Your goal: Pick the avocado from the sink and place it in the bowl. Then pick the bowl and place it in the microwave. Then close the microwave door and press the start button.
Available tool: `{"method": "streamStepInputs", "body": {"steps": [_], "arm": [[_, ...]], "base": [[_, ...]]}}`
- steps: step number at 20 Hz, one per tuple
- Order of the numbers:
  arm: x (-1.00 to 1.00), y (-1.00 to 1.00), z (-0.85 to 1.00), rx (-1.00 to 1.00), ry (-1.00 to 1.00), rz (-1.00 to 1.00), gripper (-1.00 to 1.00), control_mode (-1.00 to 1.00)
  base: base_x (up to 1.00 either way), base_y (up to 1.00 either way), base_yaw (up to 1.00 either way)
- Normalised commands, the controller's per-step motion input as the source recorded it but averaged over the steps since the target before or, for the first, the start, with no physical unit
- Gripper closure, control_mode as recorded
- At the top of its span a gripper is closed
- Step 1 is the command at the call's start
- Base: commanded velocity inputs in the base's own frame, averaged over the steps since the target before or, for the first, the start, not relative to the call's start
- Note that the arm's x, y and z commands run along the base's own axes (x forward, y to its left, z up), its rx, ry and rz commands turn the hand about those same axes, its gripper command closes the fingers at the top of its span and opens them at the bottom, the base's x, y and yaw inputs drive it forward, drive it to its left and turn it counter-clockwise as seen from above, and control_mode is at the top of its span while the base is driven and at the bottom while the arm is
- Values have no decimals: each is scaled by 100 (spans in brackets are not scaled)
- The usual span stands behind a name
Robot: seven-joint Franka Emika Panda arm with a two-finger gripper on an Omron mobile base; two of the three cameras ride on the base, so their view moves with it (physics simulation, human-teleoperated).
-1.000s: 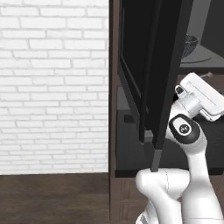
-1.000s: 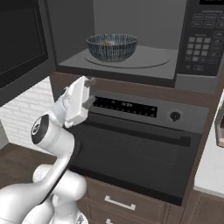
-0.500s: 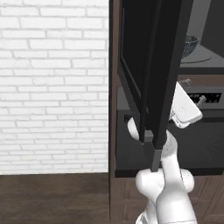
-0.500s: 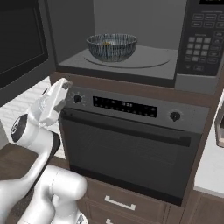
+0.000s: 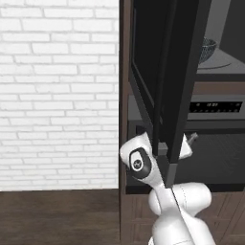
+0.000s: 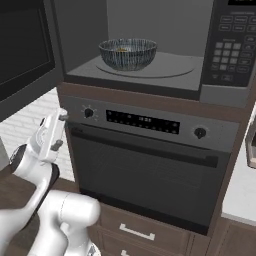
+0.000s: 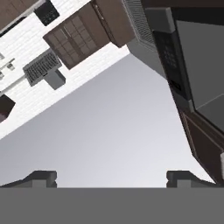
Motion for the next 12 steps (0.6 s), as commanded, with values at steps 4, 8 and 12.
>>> {"method": "streamStepInputs", "body": {"steps": [4,8,12], "arm": [[0,75,-32,0,-4,13,-100,-100],[0,72,-32,0,0,26,-100,-100],[0,70,-46,0,0,28,-100,-100]], "base": [[0,0,0],[0,0,0],[0,0,0]]}}
